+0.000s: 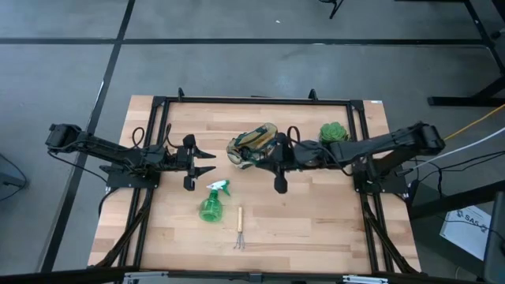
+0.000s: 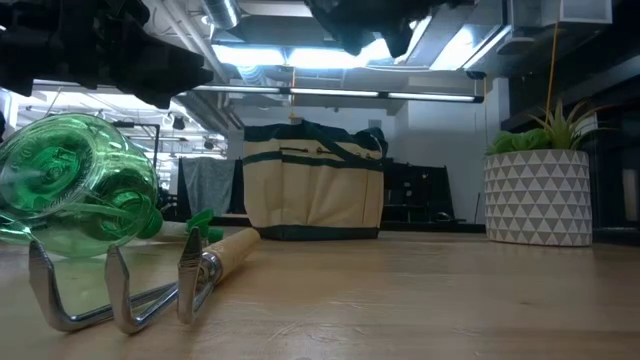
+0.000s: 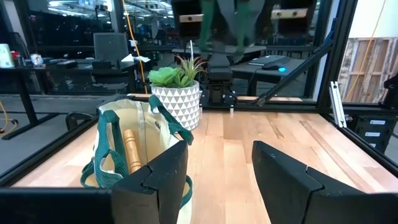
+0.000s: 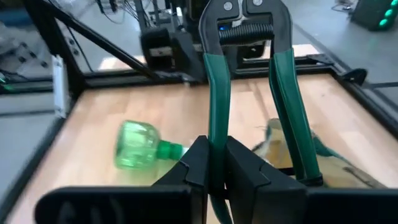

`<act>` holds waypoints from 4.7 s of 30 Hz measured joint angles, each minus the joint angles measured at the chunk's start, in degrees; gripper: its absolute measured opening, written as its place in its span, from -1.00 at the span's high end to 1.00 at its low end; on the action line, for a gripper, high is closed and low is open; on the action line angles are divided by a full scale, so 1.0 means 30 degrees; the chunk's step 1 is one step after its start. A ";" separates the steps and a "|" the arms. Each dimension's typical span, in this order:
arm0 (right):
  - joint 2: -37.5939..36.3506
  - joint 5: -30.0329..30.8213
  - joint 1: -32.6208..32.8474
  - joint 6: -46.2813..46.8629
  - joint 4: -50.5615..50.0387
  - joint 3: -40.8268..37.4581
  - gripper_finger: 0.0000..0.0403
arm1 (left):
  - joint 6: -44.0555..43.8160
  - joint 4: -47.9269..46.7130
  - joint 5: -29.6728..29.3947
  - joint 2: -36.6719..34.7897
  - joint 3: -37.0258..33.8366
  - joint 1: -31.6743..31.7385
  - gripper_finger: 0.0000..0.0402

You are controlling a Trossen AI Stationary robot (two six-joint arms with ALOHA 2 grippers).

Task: Pick & Place Garden tools in Gardening bag
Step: Put the shear scissor into the gardening bag

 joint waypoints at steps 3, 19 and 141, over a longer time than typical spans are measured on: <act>0.0343 0.0003 -0.0460 -0.0640 -0.0024 0.0000 0.82 | -0.0004 0.0000 0.0000 0.0000 -0.0004 -0.0002 0.12; 0.1313 -0.0007 -0.1888 -0.0657 0.0079 0.0000 0.82 | -0.0002 0.0000 0.0000 0.0000 0.0001 -0.0006 0.12; 0.2509 -0.1557 -0.5902 -1.3065 -0.2660 0.0015 0.76 | 0.0003 -0.0291 0.0000 0.0007 -0.0004 -0.0001 0.12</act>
